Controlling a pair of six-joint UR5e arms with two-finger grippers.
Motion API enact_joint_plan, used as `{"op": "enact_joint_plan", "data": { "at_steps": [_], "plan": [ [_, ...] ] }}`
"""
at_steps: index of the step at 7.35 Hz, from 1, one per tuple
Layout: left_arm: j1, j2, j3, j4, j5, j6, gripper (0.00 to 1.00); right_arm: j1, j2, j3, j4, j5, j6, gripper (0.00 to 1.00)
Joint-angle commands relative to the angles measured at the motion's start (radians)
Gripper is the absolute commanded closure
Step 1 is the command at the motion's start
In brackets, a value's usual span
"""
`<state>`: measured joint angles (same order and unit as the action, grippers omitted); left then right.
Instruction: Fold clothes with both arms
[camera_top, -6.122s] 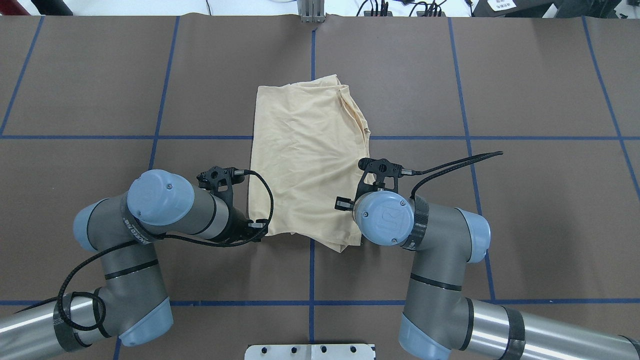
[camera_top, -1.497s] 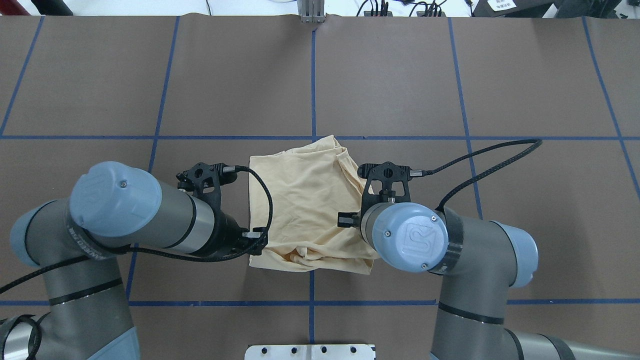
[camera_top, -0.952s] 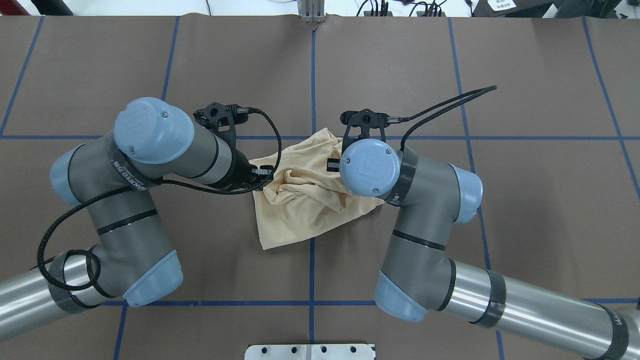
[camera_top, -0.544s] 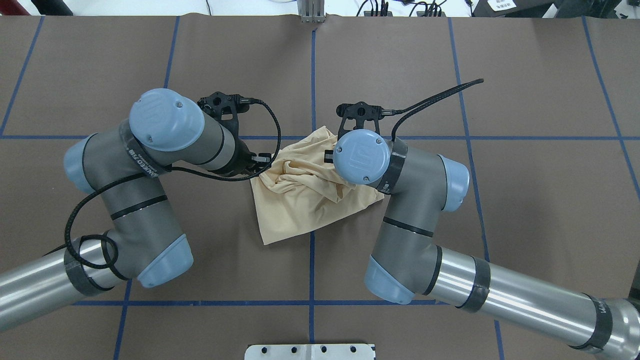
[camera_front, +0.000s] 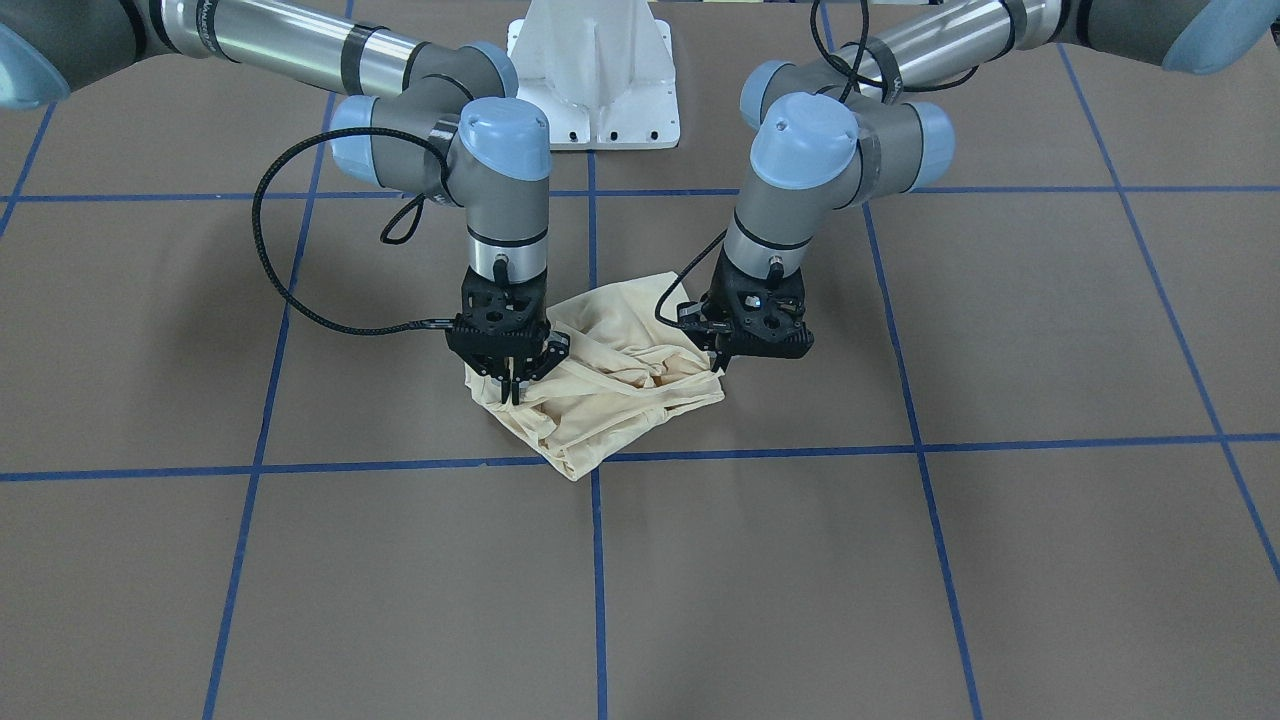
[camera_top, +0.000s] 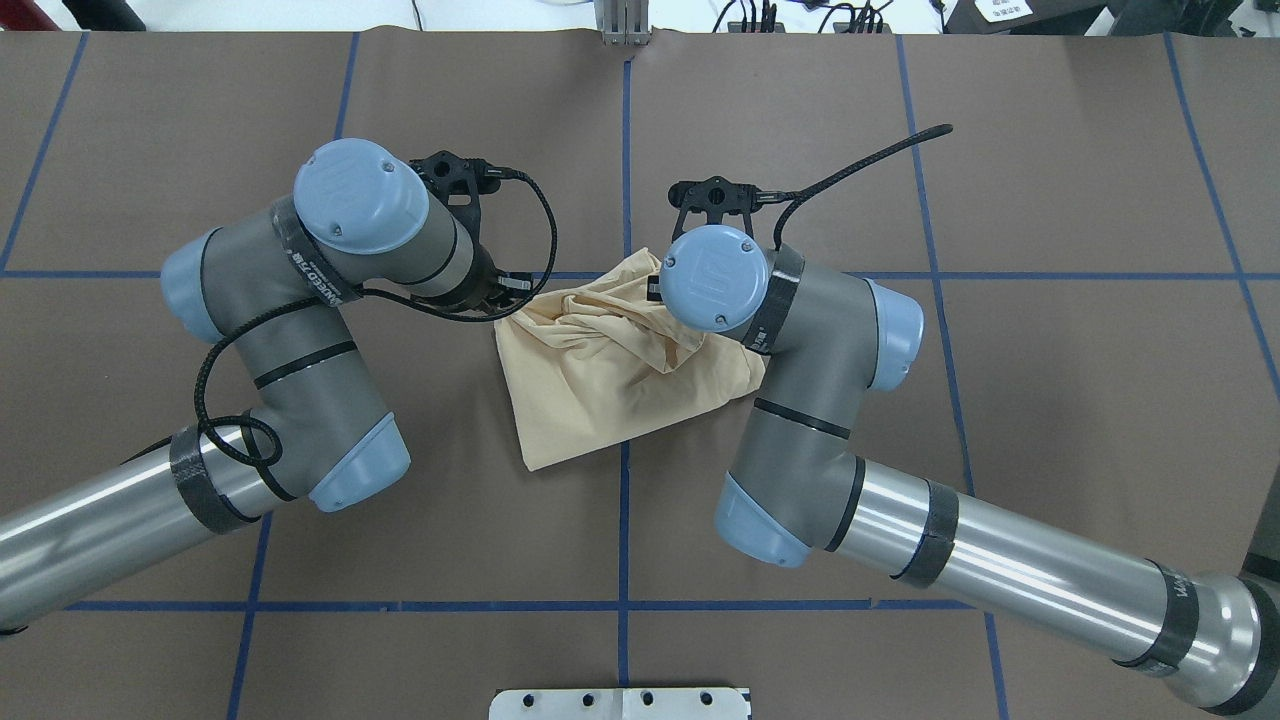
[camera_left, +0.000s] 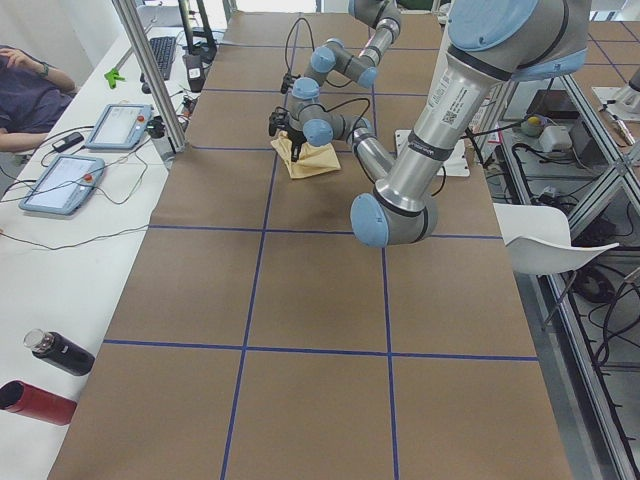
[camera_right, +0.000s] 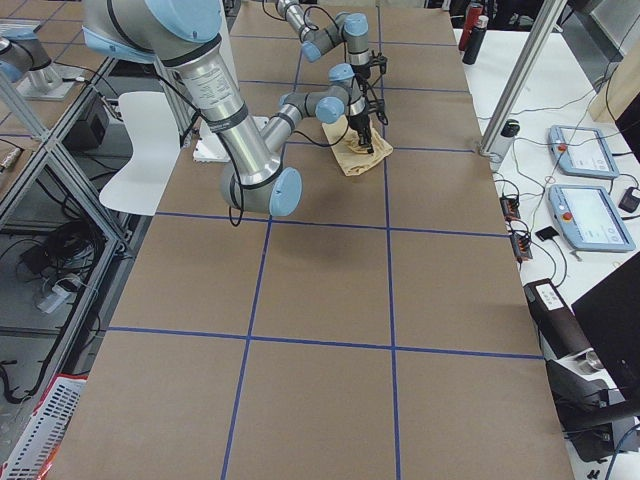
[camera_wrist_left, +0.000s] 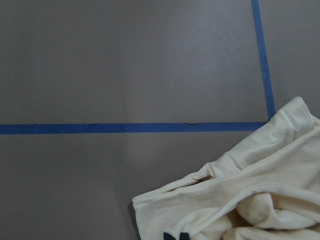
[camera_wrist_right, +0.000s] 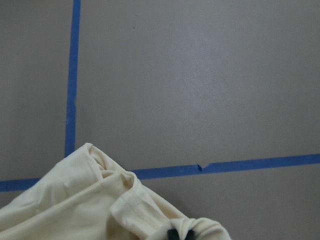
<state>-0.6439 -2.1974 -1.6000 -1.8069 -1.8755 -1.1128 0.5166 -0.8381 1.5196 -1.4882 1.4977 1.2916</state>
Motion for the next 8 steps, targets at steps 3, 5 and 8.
{"op": "enact_joint_plan", "data": {
  "at_steps": [3, 5, 8],
  "plan": [
    [-0.045, 0.022, 0.006, -0.060, -0.010, 0.129, 0.00, 0.091, 0.053, -0.001, -0.007, 0.189, -0.041, 0.00],
    [-0.051, 0.039, 0.005, -0.060, -0.010, 0.169, 0.00, 0.042, 0.054, 0.062, -0.117, 0.188, -0.023, 0.00],
    [-0.051, 0.041, 0.005, -0.060, -0.010, 0.169, 0.00, -0.097, 0.047, 0.102, -0.221, 0.094, -0.043, 0.21]
  ]
}}
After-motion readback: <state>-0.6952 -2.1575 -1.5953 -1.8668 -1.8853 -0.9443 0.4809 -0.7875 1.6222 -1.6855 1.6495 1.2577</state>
